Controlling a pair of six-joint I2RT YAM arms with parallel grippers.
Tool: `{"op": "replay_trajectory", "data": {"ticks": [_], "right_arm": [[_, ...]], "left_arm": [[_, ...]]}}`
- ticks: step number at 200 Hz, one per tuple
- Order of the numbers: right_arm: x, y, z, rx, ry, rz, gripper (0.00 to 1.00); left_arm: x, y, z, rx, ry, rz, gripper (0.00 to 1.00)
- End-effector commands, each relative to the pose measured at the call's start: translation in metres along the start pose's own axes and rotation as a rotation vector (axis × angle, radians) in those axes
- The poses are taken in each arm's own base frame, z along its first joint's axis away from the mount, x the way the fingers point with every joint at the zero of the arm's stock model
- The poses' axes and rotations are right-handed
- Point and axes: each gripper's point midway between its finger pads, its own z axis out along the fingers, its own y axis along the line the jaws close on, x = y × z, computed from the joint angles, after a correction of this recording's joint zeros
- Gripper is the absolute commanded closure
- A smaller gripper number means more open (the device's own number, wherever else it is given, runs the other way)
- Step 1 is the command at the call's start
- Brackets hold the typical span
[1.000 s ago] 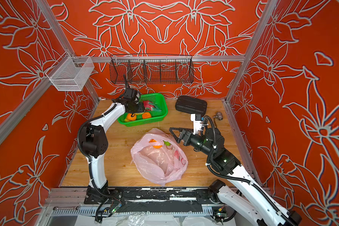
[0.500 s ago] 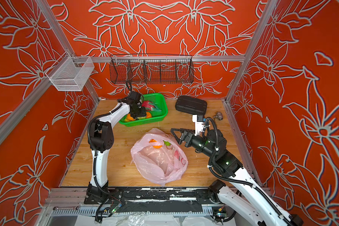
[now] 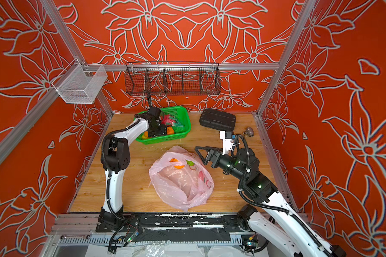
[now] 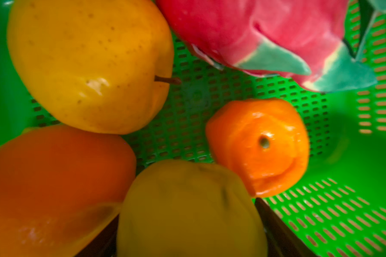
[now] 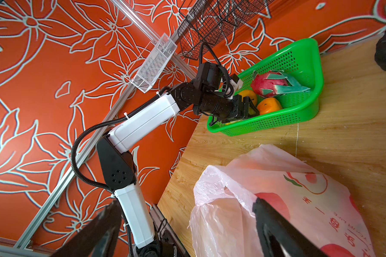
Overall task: Untie the knot of the plastic bag and take out the fruit
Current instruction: 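Carry the lime-green fruit to the green basket with the left gripper, then open the left gripper to drop the fruit into the basket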
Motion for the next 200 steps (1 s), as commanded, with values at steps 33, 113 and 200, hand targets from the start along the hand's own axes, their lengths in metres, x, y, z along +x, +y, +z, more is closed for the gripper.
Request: {"op": "replay_trajectory", "data": {"ticks": [33, 113, 200], "right_arm": [[0.001, -0.003, -0.001, 0.005, -0.005, 0.01, 0.06], [0.026, -0.012, 0.012, -0.001, 0.103, 0.068, 0.16], [0.098, -0.008, 0.02, -0.026, 0.292, -0.007, 0.24]], "left_arm": [[-0.019, 0.001, -0.064, 0.015, -0.128, 0.001, 0.18], [0.007, -0.057, -0.201, 0.334, -0.417, 0.109, 0.18], [0.152, -0.122, -0.248, 0.485, -0.47, 0.66, 0.19]]}}
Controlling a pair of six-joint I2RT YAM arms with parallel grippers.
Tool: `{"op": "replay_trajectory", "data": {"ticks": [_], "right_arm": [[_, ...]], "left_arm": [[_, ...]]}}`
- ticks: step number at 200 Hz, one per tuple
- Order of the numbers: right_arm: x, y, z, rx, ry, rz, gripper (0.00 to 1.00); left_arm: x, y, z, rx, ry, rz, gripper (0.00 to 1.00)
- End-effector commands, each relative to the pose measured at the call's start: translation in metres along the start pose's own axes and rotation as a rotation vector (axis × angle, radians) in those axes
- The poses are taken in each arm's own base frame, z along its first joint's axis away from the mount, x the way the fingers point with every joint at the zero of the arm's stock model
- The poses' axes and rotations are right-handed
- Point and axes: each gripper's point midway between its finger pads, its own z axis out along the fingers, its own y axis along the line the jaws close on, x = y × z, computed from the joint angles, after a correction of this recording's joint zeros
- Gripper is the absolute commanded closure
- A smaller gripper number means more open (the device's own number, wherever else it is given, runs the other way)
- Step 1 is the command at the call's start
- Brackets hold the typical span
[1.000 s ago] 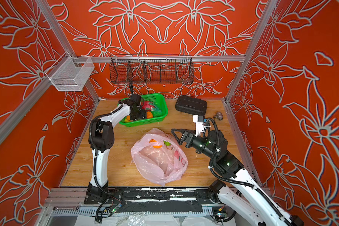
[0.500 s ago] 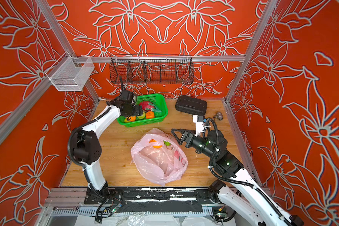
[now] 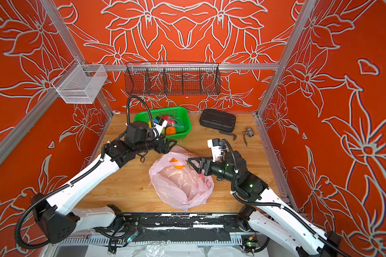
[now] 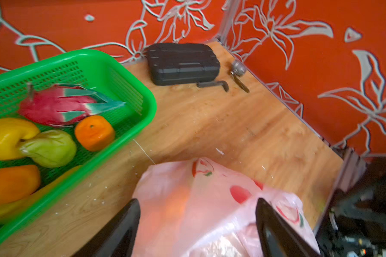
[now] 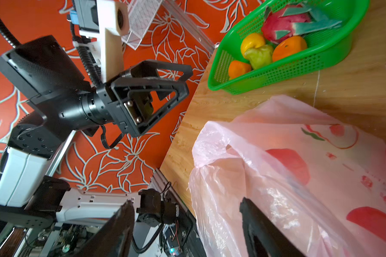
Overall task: Untie the knot of the plastic bag and take out the fruit
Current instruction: 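Open the left gripper to drop the fruit into the basket, then move both grippers back over the pink bag opening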
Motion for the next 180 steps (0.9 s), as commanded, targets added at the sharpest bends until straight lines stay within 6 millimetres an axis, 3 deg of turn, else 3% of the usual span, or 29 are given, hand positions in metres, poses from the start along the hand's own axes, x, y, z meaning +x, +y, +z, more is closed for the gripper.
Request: {"op": "replay_trajectory", "data": {"ticks": [1, 43, 68, 83, 137, 180], "right_arm": [[0.022, -0.003, 0.007, 0.007, 0.053, -0.043, 0.24], [0.059, -0.01, 0.031, 0.02, 0.182, -0.062, 0.25], [0.071, -0.02, 0.047, 0.065, 0.2, -0.071, 0.23], [0.077, -0.03, 0.055, 0.111, 0.196, -0.088, 0.23], [0.088, -0.078, 0.083, 0.357, 0.149, -0.272, 0.24], [0.08, -0.107, 0.1, 0.497, 0.069, -0.332, 0.22]], "left_arm": [[0.03, -0.001, -0.001, -0.023, 0.053, 0.124, 0.19], [0.08, 0.013, 0.016, -0.08, 0.203, 0.139, 0.16], [0.095, 0.026, 0.031, -0.138, 0.274, 0.13, 0.17], [0.094, 0.033, 0.038, -0.176, 0.282, 0.109, 0.22], [0.077, 0.037, 0.046, -0.215, 0.239, 0.02, 0.58], [0.067, 0.035, 0.04, -0.222, 0.216, -0.038, 0.68]]}}
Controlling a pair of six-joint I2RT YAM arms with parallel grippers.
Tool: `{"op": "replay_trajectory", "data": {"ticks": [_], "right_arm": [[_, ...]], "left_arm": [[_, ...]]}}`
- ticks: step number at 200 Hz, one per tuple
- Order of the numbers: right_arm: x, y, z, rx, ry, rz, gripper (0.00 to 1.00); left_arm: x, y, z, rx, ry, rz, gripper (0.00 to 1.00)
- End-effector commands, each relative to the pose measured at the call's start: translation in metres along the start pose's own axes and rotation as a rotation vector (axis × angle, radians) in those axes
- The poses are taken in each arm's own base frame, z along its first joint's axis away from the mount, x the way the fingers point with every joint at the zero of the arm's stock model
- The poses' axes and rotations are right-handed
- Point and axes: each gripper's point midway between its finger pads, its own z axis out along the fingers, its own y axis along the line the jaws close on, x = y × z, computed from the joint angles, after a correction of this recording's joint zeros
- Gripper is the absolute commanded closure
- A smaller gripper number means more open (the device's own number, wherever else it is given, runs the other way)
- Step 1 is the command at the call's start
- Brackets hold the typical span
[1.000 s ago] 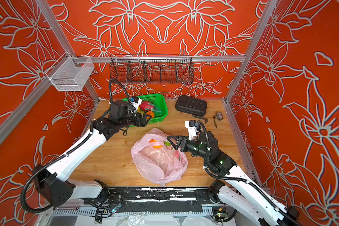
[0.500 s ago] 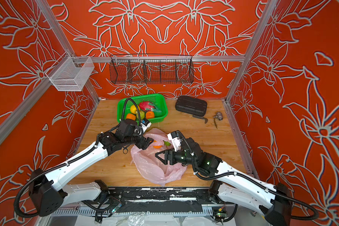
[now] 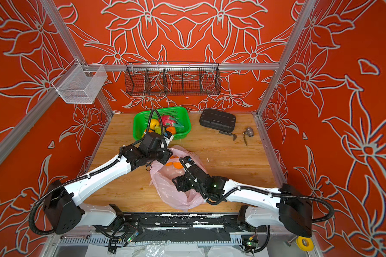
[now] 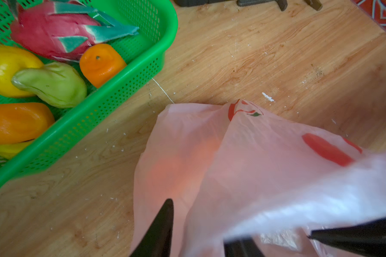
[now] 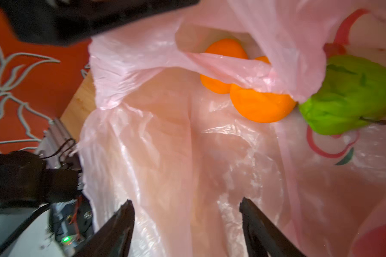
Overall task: Untie the knot of the plastic bag and take out the fruit
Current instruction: 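Move both grippers back over the pink bag opening, then hold the bag mouth with the left gripper while the right gripper grasps the orange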
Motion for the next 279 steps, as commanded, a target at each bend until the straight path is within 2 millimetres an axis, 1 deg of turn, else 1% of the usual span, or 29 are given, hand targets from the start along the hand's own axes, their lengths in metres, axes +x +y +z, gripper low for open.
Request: {"op": "replay_trajectory", "data": {"ticks": [1, 23, 35, 59, 87, 108, 123, 150, 193, 222, 246, 279], "right_arm": [[-0.022, -0.013, 0.007, 0.105, -0.125, -0.025, 0.22], [-0.03, -0.023, 0.015, 0.163, -0.189, 0.005, 0.19], [-0.034, -0.026, 0.02, 0.185, -0.221, 0.009, 0.17], [-0.037, -0.03, 0.035, 0.227, -0.245, 0.001, 0.15], [-0.036, -0.033, 0.055, 0.288, -0.223, -0.027, 0.14], [-0.041, -0.039, 0.061, 0.33, -0.257, -0.029, 0.13], [-0.044, -0.041, 0.066, 0.34, -0.294, -0.043, 0.12], [-0.047, -0.044, 0.072, 0.364, -0.301, -0.048, 0.11], [-0.05, -0.048, 0.087, 0.353, -0.31, 0.068, 0.11], [-0.049, -0.062, 0.1, 0.387, -0.316, 0.106, 0.11], [-0.044, -0.07, 0.11, 0.382, -0.308, 0.125, 0.17], [-0.041, -0.074, 0.117, 0.342, -0.306, 0.136, 0.33]], "left_arm": [[-0.007, -0.001, -0.006, -0.004, -0.017, -0.041, 0.68], [-0.009, -0.005, -0.011, 0.02, -0.033, -0.052, 0.7], [-0.01, -0.008, -0.012, 0.034, -0.04, -0.055, 0.73], [-0.011, -0.006, -0.011, 0.028, -0.042, -0.066, 0.79], [-0.014, -0.007, -0.012, 0.03, -0.045, -0.084, 0.92], [-0.019, -0.01, -0.015, 0.049, -0.062, -0.093, 1.0], [-0.021, -0.012, -0.016, 0.058, -0.069, -0.096, 1.0], [-0.025, -0.011, -0.018, 0.055, -0.077, -0.097, 1.0], [-0.034, -0.019, -0.025, 0.098, -0.11, -0.111, 1.0], [-0.032, -0.018, -0.024, 0.095, -0.098, -0.11, 1.0], [-0.028, -0.017, -0.024, 0.089, -0.092, -0.108, 1.0], [-0.022, -0.015, -0.024, 0.078, -0.084, -0.1, 1.0]]}}
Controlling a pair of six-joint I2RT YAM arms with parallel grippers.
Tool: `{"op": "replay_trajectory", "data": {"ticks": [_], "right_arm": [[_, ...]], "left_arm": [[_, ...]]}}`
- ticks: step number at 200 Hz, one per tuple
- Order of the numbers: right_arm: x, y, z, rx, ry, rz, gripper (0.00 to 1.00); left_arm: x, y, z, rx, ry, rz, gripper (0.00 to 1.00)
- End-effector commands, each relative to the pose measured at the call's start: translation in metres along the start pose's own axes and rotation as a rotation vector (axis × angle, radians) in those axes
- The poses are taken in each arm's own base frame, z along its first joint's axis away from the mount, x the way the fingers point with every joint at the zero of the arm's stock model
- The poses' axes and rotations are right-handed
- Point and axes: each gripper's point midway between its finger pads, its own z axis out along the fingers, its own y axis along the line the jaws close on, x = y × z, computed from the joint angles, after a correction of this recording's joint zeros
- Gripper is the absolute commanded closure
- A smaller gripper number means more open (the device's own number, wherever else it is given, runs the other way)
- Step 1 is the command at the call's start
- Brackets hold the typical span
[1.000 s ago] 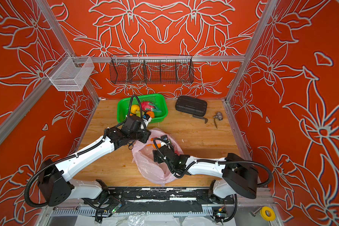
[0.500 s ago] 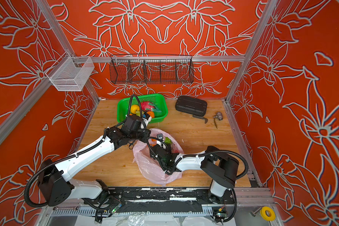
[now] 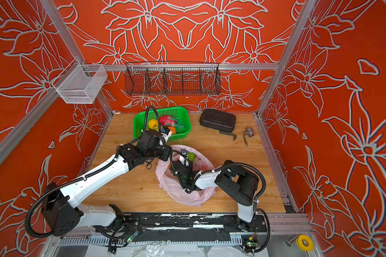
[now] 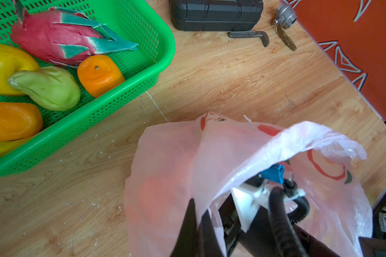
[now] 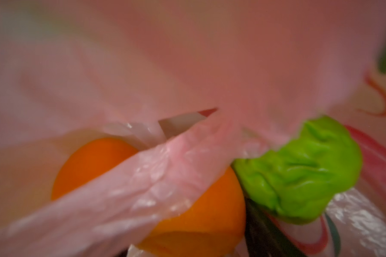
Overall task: Untie the knot of the plastic bag and take out the fruit
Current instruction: 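Hold the bag mouth with the left gripper while the right gripper grasps the orange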
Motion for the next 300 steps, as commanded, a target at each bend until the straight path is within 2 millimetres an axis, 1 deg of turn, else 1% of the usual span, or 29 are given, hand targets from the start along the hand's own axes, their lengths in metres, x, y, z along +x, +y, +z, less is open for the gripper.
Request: {"op": "replay_trajectory", "data": {"ticks": [1, 30, 67, 90, 119, 165, 192, 196, 213, 231, 263, 279, 300], "right_arm": [[0.003, 0.002, 0.005, -0.033, -0.002, 0.035, 0.33], [0.003, -0.001, 0.004, -0.048, -0.003, 0.047, 0.41], [-0.004, 0.001, -0.005, -0.082, -0.014, 0.054, 0.46], [-0.012, 0.004, -0.016, -0.117, -0.019, 0.054, 0.47], [-0.018, 0.003, -0.033, -0.158, -0.018, 0.068, 0.48], [-0.026, -0.005, -0.059, -0.184, -0.006, 0.066, 0.48], [-0.025, -0.007, -0.07, -0.205, 0.019, 0.045, 0.48], [-0.025, -0.008, -0.072, -0.207, 0.023, 0.04, 0.48], [-0.023, -0.009, -0.079, -0.22, 0.044, 0.025, 0.48], [-0.024, -0.01, -0.088, -0.247, 0.052, 0.02, 0.48], [-0.036, -0.009, -0.107, -0.289, 0.04, 0.028, 0.48], [-0.047, -0.006, -0.119, -0.311, 0.029, 0.023, 0.47], [-0.067, -0.003, -0.135, -0.35, 0.011, 0.034, 0.46]], "left_arm": [[-0.003, -0.004, -0.009, 0.015, -0.024, 0.007, 1.0], [-0.002, -0.004, -0.008, 0.013, -0.018, 0.014, 1.0], [-0.003, -0.003, -0.007, 0.009, -0.018, 0.019, 1.0], [-0.004, -0.003, -0.006, 0.007, -0.015, 0.019, 1.0], [-0.002, -0.003, -0.003, 0.007, -0.007, 0.02, 1.0], [-0.003, -0.003, 0.002, 0.004, 0.001, 0.018, 1.0], [-0.004, -0.004, 0.003, 0.011, 0.004, 0.012, 1.0], [-0.005, -0.004, 0.003, 0.012, 0.002, 0.011, 0.98], [-0.007, -0.005, 0.002, 0.016, -0.006, 0.008, 0.81], [-0.009, -0.007, -0.001, 0.023, -0.018, 0.006, 0.71], [-0.013, -0.011, -0.007, 0.044, -0.039, 0.006, 0.58], [-0.016, -0.014, -0.011, 0.06, -0.054, 0.007, 0.55], [-0.025, -0.02, -0.021, 0.095, -0.103, 0.003, 0.5]]}}
